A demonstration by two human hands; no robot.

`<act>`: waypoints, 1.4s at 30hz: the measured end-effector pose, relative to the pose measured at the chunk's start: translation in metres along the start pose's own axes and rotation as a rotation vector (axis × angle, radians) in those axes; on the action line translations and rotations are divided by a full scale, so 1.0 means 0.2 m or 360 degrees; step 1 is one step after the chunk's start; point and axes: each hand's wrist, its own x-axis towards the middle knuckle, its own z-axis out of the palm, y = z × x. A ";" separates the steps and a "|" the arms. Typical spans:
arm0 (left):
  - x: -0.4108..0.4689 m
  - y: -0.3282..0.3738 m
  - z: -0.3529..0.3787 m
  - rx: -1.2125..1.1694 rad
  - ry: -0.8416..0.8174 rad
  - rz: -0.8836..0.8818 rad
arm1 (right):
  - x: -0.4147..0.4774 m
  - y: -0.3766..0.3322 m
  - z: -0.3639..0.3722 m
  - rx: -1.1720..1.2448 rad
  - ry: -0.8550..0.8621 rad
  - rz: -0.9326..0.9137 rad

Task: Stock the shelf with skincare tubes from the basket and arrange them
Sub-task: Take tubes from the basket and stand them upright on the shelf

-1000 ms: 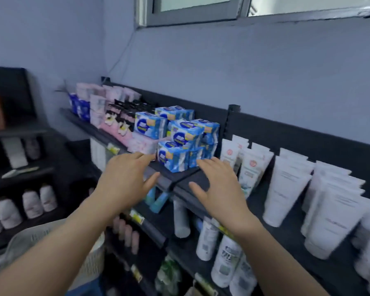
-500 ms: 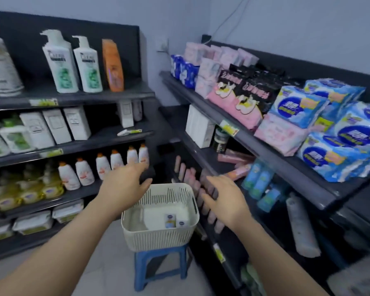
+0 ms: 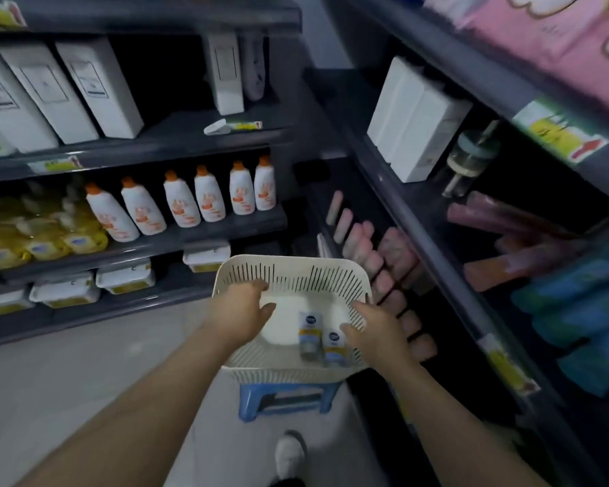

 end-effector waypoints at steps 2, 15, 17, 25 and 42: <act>0.16 -0.02 0.17 0.0024 -0.0110 -0.0040 | 0.16 0.08 0.13 0.0047 -0.0112 0.0063; 0.80 -0.06 1.15 0.0035 -0.0672 -0.0379 | 0.73 0.53 0.64 0.0118 -0.0333 0.0246; 0.84 -0.06 1.26 -0.0086 -0.0749 -0.0505 | 0.76 0.56 0.68 0.0096 -0.0347 0.0237; 0.90 -0.03 1.51 -0.0491 -0.0732 -0.0791 | 0.81 0.60 0.74 0.0152 -0.0394 0.0257; 0.70 -0.42 1.00 -0.0968 -0.0234 -0.0736 | 0.87 0.67 1.10 0.0010 -0.0706 0.0826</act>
